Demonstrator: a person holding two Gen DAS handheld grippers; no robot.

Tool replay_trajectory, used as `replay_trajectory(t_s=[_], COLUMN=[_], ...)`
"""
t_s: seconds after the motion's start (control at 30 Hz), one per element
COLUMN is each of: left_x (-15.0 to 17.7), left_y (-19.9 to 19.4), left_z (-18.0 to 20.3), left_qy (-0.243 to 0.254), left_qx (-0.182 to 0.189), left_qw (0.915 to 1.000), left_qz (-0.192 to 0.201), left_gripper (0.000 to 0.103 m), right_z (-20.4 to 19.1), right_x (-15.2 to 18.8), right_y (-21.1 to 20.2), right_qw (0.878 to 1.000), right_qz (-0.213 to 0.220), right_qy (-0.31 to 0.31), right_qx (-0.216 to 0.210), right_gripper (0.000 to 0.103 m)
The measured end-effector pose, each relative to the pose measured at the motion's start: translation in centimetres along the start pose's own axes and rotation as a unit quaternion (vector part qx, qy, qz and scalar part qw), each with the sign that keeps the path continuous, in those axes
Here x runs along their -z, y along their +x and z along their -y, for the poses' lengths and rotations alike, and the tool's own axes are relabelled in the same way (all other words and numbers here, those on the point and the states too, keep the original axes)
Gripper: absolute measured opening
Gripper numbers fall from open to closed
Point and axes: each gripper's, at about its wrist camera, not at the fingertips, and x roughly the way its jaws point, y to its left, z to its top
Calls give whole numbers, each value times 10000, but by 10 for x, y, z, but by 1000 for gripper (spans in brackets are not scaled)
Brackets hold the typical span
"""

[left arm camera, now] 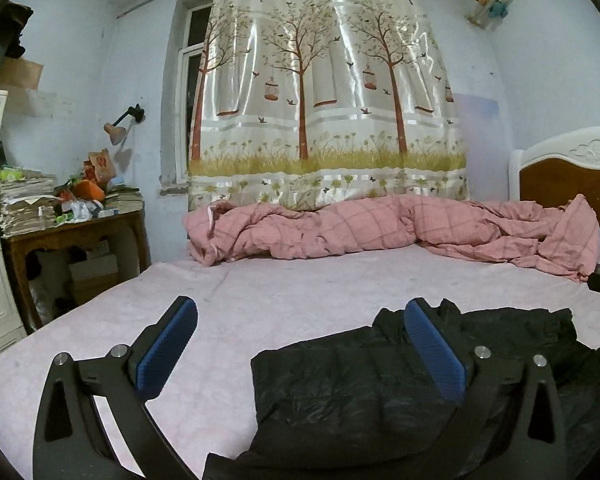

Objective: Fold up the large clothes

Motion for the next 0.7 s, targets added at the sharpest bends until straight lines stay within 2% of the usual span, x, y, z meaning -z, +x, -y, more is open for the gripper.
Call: replay_trajectory(t_s=[0.23, 0.33, 0.43, 0.53, 0.7], left_x=[0, 10, 23, 40, 78], left_y=[-20, -38, -65, -94, -130], left_z=[2, 6, 12, 10, 5], left_qy=[-125, -130, 137, 112, -184], left_qx=[20, 285, 218, 276, 528], left_qw=[9999, 9994, 9990, 9966, 9872], left_qz=[49, -152, -353, -775, -1492], left_gripper=[103, 103, 103, 103, 103], right_z=[-2, 0, 1, 5, 16], right_x=[2, 20, 42, 73, 124], right_y=[-10, -28, -57, -97, -140], right_qw=[9999, 9994, 9980, 9968, 9917], right_qz=[74, -56, -227, -360, -889], right_qy=[27, 64, -165, -459, 4], right_qx=[-153, -336, -563, -550, -927], right_gripper=[92, 92, 92, 92, 92])
